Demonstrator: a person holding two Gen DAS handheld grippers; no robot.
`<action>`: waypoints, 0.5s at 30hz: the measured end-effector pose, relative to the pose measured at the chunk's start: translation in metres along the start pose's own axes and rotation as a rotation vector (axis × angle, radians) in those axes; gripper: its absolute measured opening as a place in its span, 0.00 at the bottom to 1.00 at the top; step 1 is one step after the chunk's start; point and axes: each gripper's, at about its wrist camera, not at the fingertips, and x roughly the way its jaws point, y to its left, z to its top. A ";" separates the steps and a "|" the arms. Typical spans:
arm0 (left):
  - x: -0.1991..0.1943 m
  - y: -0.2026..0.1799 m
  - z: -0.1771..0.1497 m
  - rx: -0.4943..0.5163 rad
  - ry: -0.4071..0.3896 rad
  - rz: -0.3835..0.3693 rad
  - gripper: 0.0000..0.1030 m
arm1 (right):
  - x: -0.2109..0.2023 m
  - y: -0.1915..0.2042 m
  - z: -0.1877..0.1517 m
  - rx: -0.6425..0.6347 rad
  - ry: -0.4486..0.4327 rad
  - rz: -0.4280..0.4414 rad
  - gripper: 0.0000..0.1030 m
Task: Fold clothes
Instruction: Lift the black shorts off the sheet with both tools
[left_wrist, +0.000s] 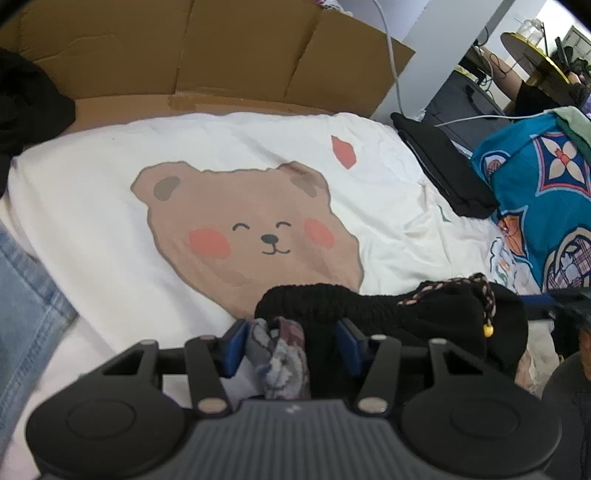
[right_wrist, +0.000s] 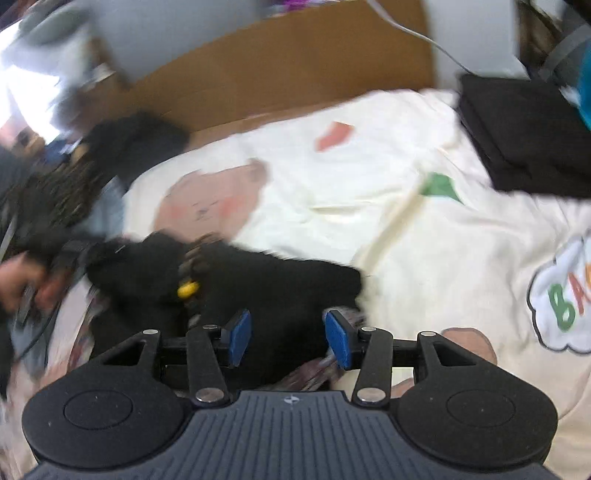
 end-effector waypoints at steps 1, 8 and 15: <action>-0.001 0.000 0.001 0.003 0.001 0.001 0.53 | 0.007 -0.009 0.004 0.043 0.007 -0.001 0.51; 0.009 0.006 0.012 -0.007 0.071 0.011 0.53 | 0.048 -0.046 0.014 0.210 0.051 -0.003 0.51; 0.045 0.022 0.010 -0.108 0.197 -0.026 0.61 | 0.081 -0.051 0.013 0.255 0.184 0.014 0.61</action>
